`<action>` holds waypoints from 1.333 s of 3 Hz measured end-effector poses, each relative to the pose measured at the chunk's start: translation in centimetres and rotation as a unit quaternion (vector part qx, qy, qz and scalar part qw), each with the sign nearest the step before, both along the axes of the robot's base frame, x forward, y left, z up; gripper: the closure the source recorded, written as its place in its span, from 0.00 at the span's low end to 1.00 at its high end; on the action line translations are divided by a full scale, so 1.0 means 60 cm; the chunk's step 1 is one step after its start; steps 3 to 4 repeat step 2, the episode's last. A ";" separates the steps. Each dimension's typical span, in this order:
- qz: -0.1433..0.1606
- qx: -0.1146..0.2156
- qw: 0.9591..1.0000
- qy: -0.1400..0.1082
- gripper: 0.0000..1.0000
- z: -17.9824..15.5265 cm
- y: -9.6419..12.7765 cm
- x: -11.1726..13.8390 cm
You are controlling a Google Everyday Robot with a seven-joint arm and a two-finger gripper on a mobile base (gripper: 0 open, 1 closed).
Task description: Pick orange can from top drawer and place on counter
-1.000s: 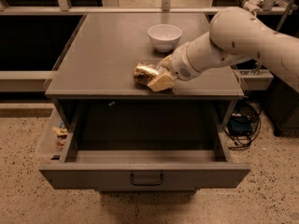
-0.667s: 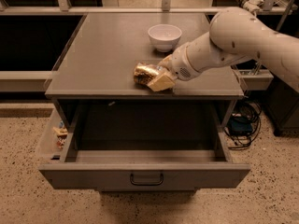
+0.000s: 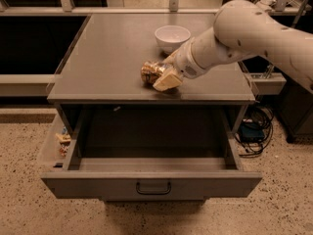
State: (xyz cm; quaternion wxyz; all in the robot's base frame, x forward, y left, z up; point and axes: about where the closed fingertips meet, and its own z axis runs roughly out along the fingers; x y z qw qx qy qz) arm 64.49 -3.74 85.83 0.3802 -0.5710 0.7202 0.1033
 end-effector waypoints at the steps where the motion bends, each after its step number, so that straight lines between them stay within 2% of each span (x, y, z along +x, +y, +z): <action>1: -0.009 -0.050 0.996 -0.067 0.00 0.051 0.014 0.038; 4: -0.009 -0.050 0.996 -0.067 0.00 0.051 0.014 0.038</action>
Offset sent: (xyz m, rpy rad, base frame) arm 0.0185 0.0069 0.0273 -0.0689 -0.1063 -0.0218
